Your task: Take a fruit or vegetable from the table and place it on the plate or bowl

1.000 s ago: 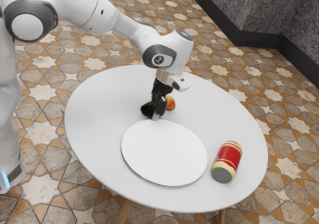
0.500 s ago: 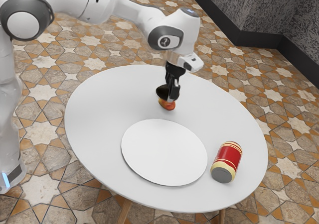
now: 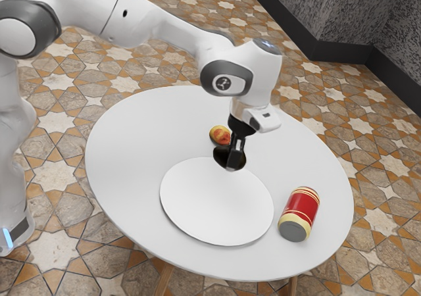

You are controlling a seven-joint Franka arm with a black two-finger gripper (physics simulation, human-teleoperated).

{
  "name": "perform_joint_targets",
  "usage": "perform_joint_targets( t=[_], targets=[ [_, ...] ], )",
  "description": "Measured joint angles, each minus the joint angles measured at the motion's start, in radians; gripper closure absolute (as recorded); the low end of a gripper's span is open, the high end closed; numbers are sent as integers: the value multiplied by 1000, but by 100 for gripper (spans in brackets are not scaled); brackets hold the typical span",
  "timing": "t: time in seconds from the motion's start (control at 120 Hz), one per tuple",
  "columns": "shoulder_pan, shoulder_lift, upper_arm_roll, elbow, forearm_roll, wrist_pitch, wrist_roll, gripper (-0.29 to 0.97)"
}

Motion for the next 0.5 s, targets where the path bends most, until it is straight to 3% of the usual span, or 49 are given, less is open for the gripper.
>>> perform_joint_targets(
  t=[0.333, 0.4, 0.5],
  targets=[
    [38, -4, -4, -14, 1, 6, 4, 37],
    [37, -2, -6, -13, -2, 8, 7, 22],
    [19, -1, -5, -9, -7, 9, 10, 11]
  ],
)
